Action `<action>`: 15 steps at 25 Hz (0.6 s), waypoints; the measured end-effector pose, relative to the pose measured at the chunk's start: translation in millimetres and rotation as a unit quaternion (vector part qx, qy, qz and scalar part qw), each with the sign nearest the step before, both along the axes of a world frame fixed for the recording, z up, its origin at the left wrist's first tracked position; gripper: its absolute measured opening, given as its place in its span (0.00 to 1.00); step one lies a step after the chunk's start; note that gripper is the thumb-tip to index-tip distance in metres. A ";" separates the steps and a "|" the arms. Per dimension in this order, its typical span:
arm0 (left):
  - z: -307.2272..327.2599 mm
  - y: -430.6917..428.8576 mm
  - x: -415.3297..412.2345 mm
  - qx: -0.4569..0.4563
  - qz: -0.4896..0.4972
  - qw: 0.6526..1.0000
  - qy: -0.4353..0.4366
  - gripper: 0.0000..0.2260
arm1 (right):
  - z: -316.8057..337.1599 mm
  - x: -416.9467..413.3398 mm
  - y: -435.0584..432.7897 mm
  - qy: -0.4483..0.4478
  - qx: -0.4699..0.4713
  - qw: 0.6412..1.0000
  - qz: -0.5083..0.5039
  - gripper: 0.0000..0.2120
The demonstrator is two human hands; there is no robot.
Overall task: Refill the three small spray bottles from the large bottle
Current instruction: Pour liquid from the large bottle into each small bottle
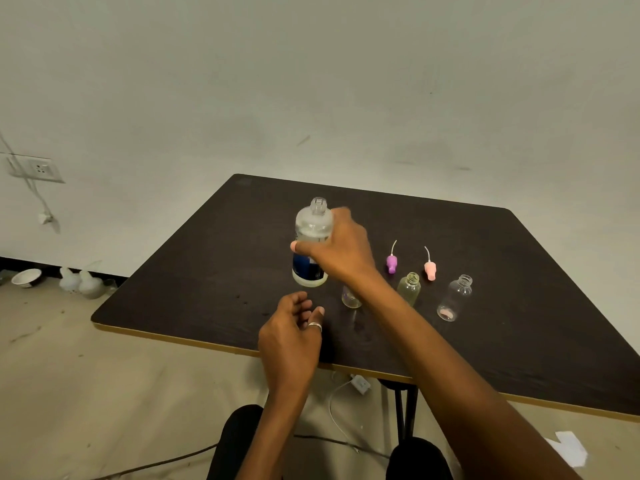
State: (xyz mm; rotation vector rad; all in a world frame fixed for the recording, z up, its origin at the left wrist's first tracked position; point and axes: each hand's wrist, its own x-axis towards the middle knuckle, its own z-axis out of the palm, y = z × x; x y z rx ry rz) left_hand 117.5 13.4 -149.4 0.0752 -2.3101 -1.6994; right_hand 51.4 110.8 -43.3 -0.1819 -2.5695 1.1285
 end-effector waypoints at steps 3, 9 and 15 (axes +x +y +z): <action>1.8 3.3 -4.2 0.004 -0.008 1.000 0.000 0.16 | 37.4 14.9 16.0 0.058 -0.025 0.998 0.001 0.30; 5.5 22.9 -30.3 -0.003 -0.114 0.993 -0.016 0.32 | 75.4 53.0 52.6 0.130 -0.093 0.987 0.014 0.29; 13.4 38.0 -58.1 -0.053 -0.221 0.973 -0.051 0.40 | 63.0 82.7 86.9 0.127 -0.133 0.983 0.007 0.30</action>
